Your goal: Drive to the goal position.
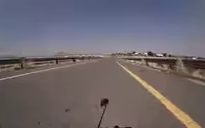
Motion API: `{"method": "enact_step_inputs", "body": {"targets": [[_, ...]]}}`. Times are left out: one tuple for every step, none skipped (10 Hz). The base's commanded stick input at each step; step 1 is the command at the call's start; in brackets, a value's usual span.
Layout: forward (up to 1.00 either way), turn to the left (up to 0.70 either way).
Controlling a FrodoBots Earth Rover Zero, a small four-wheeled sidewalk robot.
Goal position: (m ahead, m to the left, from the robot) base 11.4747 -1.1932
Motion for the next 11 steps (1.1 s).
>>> {"method": "enact_step_inputs", "body": {"targets": [[1.00,-0.01],[1.00,-0.01],[1.00,-0.01],[1.00,-0.01],[1.00,-0.01],[1.00,-0.01],[1.00,-0.01],[1.00,-0.01],[1.00,-0.01],[1.00,-0.01],[1.00,-0.01]]}}
